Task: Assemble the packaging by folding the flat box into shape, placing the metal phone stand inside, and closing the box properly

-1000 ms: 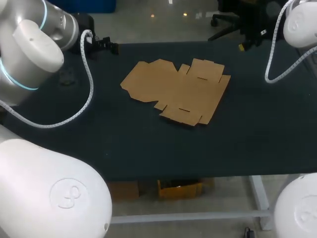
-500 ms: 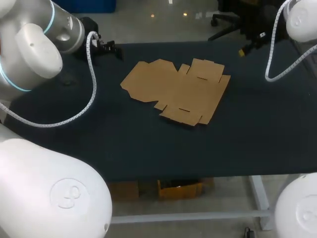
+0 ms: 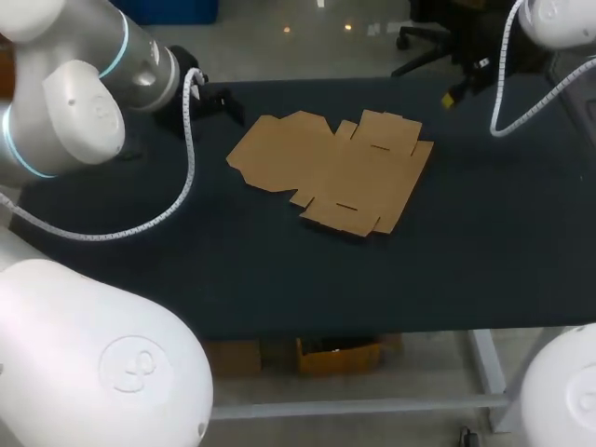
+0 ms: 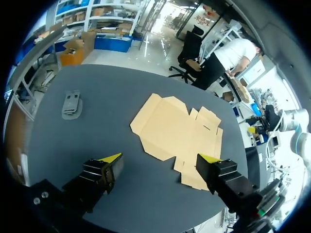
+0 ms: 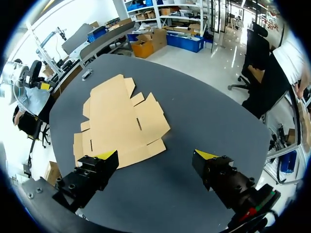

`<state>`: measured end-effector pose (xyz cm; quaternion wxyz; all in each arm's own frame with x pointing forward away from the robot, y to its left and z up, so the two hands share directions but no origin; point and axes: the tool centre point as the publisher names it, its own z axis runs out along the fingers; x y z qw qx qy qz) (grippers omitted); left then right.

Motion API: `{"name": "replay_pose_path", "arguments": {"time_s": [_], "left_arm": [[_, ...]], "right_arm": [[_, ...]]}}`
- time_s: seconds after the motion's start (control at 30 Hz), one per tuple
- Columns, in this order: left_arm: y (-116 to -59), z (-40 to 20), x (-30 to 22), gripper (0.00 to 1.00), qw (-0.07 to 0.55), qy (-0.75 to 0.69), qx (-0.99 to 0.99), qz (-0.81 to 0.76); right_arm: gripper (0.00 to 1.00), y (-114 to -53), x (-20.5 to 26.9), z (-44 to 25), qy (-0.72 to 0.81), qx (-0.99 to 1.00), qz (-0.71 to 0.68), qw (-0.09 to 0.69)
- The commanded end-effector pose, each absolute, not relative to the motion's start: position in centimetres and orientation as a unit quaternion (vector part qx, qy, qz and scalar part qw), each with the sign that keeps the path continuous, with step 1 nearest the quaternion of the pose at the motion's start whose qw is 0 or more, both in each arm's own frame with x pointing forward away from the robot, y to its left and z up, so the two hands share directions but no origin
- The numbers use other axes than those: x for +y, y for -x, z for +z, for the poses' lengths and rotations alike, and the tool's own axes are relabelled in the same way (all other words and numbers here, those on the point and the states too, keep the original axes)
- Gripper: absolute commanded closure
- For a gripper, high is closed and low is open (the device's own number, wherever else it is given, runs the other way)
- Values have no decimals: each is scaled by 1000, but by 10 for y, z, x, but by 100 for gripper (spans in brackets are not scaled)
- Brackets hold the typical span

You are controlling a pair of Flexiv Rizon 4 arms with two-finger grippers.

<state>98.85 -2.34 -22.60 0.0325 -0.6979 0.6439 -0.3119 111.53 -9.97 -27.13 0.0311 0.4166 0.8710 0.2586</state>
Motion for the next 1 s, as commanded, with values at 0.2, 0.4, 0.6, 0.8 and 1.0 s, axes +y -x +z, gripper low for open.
{"name": "replay_pose_path", "arguments": {"time_s": [0.2,0.4,0.6,0.8,1.0], "left_arm": [[-989,-227,-29,0,16,709,647,-279],[-986,-227,-28,0,-9,722,643,-253],[-972,-224,-28,0,-47,707,664,-239],[-960,-227,-25,0,-68,694,678,-232],[-951,-228,-22,0,-72,693,680,-227]], "right_arm": [[0,-1134,-91,-287,-382,887,257,-37],[0,-1137,-85,-293,-373,896,237,-54],[0,-1137,-80,-304,-363,899,233,-69],[0,-1135,-76,-317,-346,906,231,-80],[0,-1141,-75,-332,-355,904,222,-89]]}}
